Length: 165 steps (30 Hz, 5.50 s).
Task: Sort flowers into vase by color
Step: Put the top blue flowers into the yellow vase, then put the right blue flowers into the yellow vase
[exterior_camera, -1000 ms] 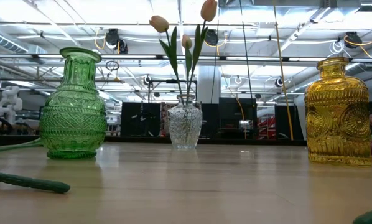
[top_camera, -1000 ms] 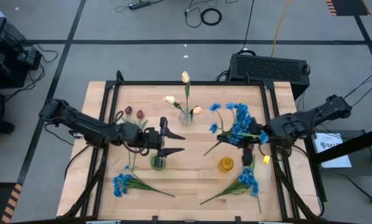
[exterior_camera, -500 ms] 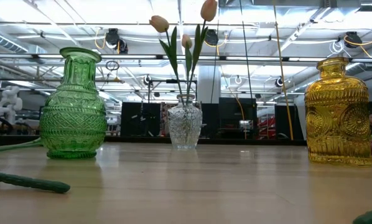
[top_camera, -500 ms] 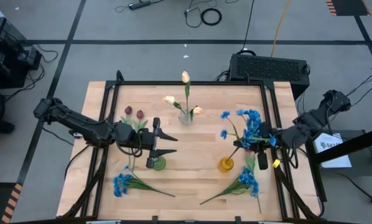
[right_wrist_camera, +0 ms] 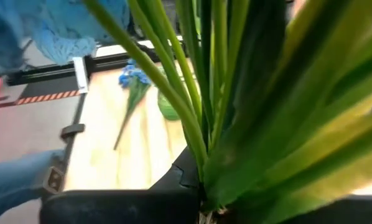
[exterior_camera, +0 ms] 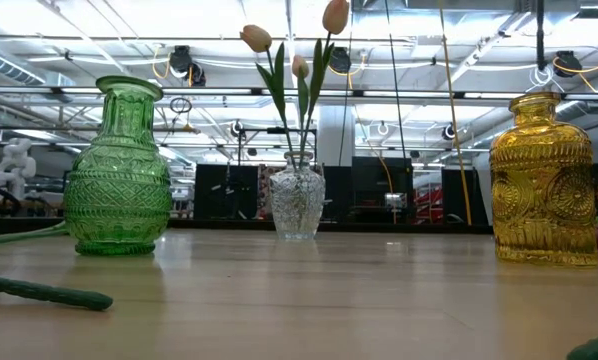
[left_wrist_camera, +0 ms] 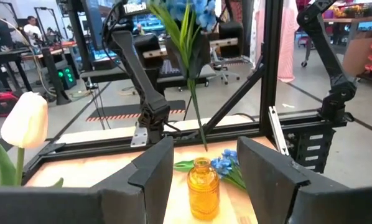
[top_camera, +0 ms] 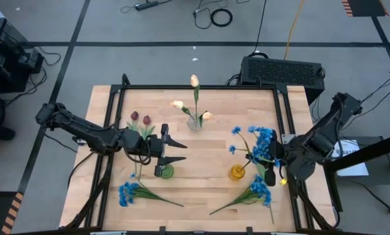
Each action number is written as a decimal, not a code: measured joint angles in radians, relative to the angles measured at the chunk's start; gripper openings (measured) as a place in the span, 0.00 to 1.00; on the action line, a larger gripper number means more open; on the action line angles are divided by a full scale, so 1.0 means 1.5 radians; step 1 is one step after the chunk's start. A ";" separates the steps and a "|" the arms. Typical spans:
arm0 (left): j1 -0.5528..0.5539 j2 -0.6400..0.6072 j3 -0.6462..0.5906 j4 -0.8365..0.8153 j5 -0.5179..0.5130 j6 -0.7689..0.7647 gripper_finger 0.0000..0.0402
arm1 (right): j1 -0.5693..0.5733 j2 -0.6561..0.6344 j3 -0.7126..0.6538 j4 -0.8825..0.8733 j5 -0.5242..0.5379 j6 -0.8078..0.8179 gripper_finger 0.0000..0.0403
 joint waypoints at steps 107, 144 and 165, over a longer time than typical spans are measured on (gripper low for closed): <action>-0.019 0.001 0.000 0.004 0.001 0.000 0.46 | 0.020 -0.209 -0.150 0.017 0.049 0.093 0.83; -0.115 0.204 0.198 -0.059 -0.043 0.000 0.46 | 0.021 -0.188 -0.150 0.127 0.306 -0.080 0.63; -0.142 0.343 0.268 -0.020 -0.075 -0.053 0.46 | 0.103 -0.142 -0.150 0.375 0.357 -0.332 0.48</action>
